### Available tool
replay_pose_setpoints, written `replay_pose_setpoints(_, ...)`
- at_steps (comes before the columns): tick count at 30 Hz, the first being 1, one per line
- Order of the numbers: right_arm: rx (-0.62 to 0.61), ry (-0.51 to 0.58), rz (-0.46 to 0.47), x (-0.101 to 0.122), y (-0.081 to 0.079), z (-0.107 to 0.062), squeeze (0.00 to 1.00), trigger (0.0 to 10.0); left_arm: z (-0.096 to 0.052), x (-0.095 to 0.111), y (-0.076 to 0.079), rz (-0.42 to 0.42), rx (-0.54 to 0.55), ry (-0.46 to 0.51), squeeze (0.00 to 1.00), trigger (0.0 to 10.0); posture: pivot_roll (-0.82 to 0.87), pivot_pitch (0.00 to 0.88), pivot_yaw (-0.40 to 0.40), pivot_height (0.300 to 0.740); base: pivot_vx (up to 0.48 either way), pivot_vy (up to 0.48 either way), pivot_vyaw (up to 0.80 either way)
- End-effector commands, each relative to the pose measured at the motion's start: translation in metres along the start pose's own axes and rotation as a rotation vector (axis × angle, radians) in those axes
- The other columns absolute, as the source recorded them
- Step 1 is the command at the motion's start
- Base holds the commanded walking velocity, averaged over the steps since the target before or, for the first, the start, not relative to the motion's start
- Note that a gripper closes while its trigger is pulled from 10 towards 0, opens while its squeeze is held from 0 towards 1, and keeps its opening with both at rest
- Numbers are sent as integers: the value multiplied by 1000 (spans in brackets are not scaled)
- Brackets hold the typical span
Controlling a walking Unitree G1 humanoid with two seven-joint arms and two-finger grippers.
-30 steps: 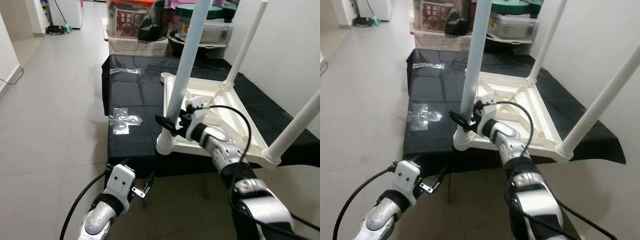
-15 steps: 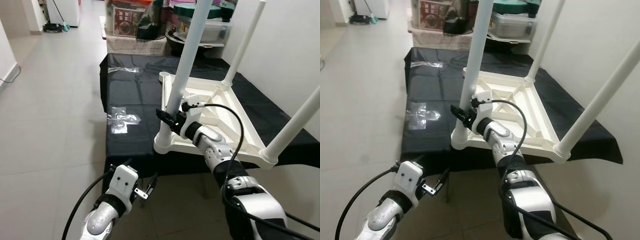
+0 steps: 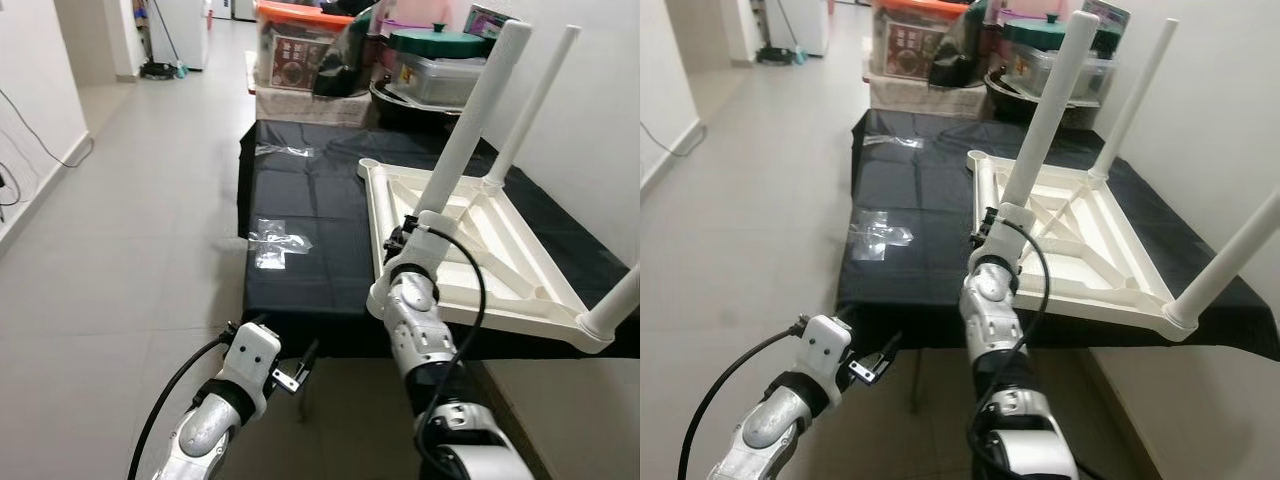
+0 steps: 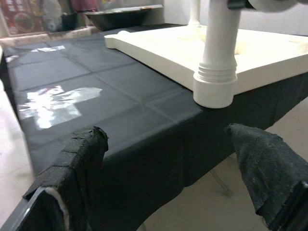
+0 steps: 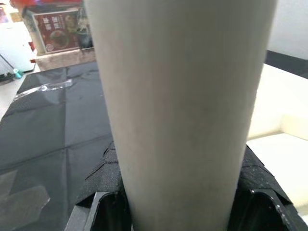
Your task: Building children table
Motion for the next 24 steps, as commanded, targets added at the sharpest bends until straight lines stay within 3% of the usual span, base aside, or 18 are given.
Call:
replay_pose_setpoints(1,95,-17,90,-5,-18,-3,427,10000,2,-4,4,4,-18,-8,0,10000,163,0,-119,740,0,0,0)
replay_pose_setpoints(2,181,-4,117,-2,-32,-6,1000,10000,2,-4,4,5,-20,-8,0,10000,163,0,-119,740,0,0,0)
replay_pose_setpoints(5,274,30,97,3,-45,-11,1000,10000,3,-4,4,7,-22,-7,0,10000,163,0,-119,740,0,0,0)
replay_pose_setpoints(7,274,30,97,3,-45,-11,1000,10000,3,-4,4,7,-22,-7,0,10000,163,0,-119,740,0,0,0)
replay_pose_setpoints(8,283,47,54,4,-43,-11,788,10000,3,-4,4,8,-23,-6,0,10000,163,0,-119,740,0,0,0)
replay_pose_setpoints(9,280,51,29,3,-36,-10,0,10000,3,-4,4,7,-24,-6,0,10000,157,0,-121,740,0,0,0)
replay_pose_setpoints(16,342,54,-26,-8,-16,-18,0,10000,5,-4,4,2,-25,-7,0,10000,146,0,-110,740,0,0,0)
replay_pose_setpoints(24,449,75,-84,-18,-8,-21,0,10000,5,-5,4,-3,-21,-7,0,10000,145,0,-108,740,0,0,0)
Point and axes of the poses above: a point about 5 cm out from each wrist's last joint towards the gripper, its own z axis pointing out of the wrist towards the gripper, its own x axis along the axis of the wrist's last joint, y = z × x, the point moved 4 cm from there along z, pointing out of the wrist towards the gripper, and after that the axes turned 8 degrees about -z, right-handed, at the moved point
